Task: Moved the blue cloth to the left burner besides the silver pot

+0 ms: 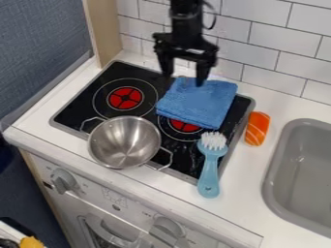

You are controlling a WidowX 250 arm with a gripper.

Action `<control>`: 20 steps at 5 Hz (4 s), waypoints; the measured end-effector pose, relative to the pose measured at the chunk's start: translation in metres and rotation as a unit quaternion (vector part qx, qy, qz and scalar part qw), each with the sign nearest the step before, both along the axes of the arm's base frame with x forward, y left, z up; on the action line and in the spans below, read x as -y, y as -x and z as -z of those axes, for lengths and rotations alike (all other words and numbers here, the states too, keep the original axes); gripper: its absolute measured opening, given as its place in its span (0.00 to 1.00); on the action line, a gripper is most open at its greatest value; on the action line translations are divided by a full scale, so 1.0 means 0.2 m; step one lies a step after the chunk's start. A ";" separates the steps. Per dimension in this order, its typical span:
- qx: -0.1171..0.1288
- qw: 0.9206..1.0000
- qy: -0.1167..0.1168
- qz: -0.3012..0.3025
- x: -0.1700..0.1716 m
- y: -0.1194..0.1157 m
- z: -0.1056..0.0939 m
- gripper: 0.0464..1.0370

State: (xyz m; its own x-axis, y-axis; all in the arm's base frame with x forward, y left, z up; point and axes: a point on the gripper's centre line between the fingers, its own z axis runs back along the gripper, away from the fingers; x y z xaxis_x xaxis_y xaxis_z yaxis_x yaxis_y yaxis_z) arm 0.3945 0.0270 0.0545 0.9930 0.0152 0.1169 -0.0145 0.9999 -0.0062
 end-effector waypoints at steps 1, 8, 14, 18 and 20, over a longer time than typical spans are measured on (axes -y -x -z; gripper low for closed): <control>-0.015 1.000 0.009 0.013 0.08 0.00 0.06 0.96; -0.091 0.993 -0.044 -0.062 -0.26 0.08 0.22 0.96; -0.123 0.987 -0.039 -0.100 -0.77 0.35 0.27 0.96; -0.125 0.987 -0.043 -0.093 -0.83 0.52 0.28 0.96; -0.123 0.989 -0.034 -0.076 -0.83 0.54 0.28 0.96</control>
